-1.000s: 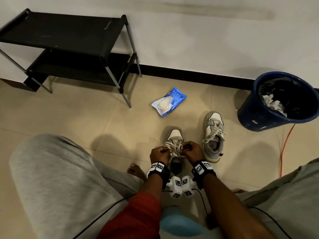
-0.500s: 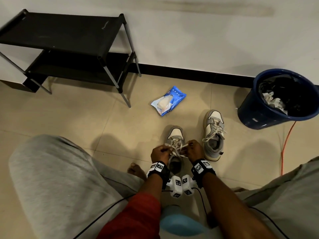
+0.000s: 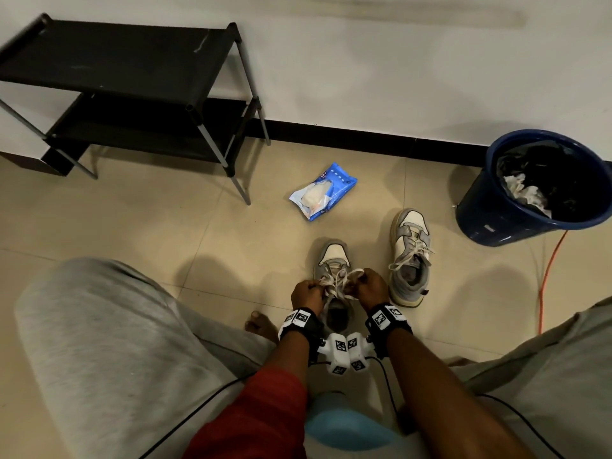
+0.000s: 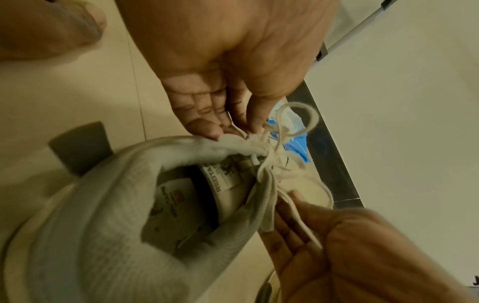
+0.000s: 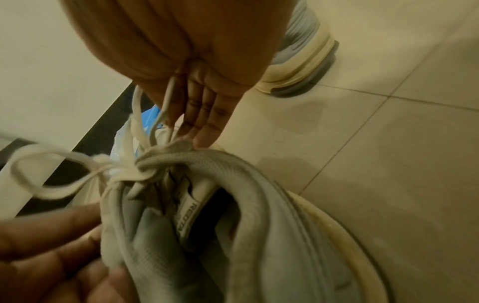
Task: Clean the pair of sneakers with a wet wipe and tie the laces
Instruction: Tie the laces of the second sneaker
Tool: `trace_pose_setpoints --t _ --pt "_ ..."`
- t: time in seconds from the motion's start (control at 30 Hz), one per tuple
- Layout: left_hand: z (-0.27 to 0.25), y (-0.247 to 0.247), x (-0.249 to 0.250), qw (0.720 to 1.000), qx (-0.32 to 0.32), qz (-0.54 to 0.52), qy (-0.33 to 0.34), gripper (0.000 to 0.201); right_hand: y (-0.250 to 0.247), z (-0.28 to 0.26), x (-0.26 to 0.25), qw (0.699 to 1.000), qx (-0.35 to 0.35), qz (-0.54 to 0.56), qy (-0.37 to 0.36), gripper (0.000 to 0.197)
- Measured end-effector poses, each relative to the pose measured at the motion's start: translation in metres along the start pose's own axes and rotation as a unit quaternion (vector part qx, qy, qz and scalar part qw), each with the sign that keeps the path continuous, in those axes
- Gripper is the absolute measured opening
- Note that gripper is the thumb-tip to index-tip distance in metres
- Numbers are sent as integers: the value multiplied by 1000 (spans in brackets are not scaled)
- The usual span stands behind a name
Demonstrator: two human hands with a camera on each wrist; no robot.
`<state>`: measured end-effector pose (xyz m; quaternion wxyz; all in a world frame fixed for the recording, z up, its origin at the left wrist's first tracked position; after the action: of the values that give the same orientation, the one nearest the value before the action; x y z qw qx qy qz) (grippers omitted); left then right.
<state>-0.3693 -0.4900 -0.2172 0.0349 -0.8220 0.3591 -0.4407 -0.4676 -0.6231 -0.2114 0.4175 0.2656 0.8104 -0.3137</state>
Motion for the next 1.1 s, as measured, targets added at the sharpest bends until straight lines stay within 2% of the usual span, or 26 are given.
trace_pose_setpoints --t 0.1,0.17,0.23,0.33,0.4,0.47,0.53,0.63,0.7,0.77,0.83,0.97,1.03,1.1 --pt "1 -1 0 998 -11 -50 -36 13 -4 0 0 981 28 168 89 28" --pt "3 1 0 989 -32 -126 -74 19 -4 -1 -5 977 16 189 95 25" --pt "4 -1 0 980 -46 -169 -97 17 -3 -3 -10 990 -16 126 63 16" --pt "4 -5 3 975 -67 -181 -107 16 -3 1 -3 998 -45 1 33 15" --pt "5 -5 3 974 -72 -183 -112 21 -1 15 13 998 -52 -16 35 9" --pt "7 -4 1 975 -73 -177 -110 22 -1 22 13 998 -48 -20 24 18" --pt "8 -5 2 975 -78 -175 -113 25 -4 16 1 999 -38 -10 19 13" --pt "7 -9 6 970 -84 -191 -127 32 -15 10 -2 995 44 79 42 32" --pt "5 -10 8 966 -95 -201 -134 27 -20 10 3 989 74 111 58 28" --pt "4 -9 8 964 -99 -209 -130 24 -20 9 2 987 77 123 75 22" --pt "3 -8 8 966 -86 -208 -124 23 -16 8 -6 988 47 122 80 17" --pt "2 -10 11 964 -90 -215 -132 14 -8 19 -8 999 -23 11 34 16" --pt "5 -11 12 965 -94 -208 -128 11 -10 25 -4 1000 -7 3 28 16" --pt "7 -12 13 976 -76 -176 -107 3 -17 20 -11 997 54 18 43 18"
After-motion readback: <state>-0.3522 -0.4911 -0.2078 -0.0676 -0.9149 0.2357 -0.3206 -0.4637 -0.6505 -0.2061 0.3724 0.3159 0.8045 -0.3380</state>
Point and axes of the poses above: each hand's wrist, its own z-axis towards the middle knuckle, its own y-axis out of the palm, x = y × z, the point moved 2 cm from there along z, towards the middle knuckle, and after that the axes turned 1 degree about x, right-handed, at the moved point
